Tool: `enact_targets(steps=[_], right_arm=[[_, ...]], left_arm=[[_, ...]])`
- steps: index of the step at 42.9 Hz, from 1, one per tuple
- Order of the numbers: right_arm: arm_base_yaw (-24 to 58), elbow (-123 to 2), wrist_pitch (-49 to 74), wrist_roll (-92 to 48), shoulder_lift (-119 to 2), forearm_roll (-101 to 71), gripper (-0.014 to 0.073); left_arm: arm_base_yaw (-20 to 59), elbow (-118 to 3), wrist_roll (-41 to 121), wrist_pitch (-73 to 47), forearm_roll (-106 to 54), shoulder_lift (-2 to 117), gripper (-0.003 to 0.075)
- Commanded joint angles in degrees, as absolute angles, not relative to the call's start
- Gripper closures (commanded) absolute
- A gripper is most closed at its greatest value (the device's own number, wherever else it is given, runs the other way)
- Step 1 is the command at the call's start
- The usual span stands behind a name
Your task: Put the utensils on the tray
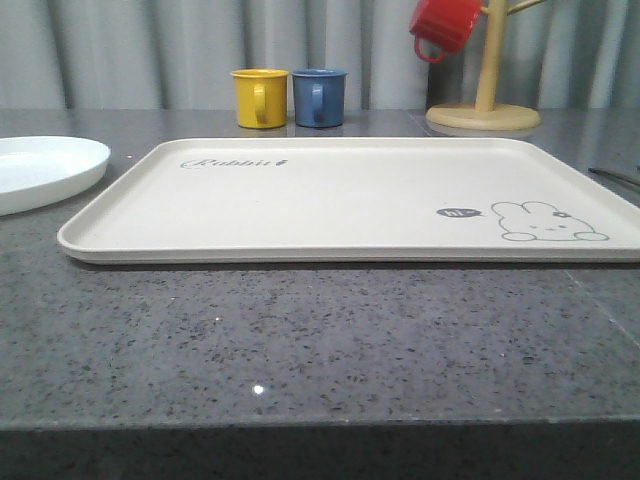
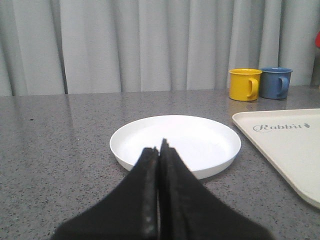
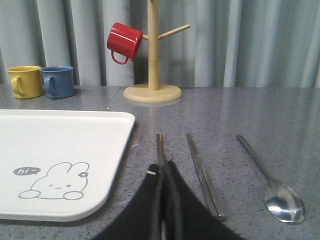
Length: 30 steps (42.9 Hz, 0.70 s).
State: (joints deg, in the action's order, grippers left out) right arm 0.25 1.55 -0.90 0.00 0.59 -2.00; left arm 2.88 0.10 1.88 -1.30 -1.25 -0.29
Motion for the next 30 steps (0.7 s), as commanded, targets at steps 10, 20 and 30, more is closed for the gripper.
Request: enact_targets(steps=[10, 20, 30], right_arm=[[0.0, 1.5, -5.4, 0.0, 1.4, -1.6, 0.0711], [0.0, 1.5, -5.4, 0.0, 1.4, -1.6, 0.0711], [0.0, 1.5, -5.9, 0.0, 1.4, -1.6, 0.0711]], left_arm=[[2.7, 0.9, 1.7, 3.3, -1.2, -1.4, 0.0741], [2.7, 0.9, 1.7, 3.3, -1.2, -1.4, 0.0741], [2.7, 0.9, 1.7, 4.8, -1.2, -1.4, 0.0741]])
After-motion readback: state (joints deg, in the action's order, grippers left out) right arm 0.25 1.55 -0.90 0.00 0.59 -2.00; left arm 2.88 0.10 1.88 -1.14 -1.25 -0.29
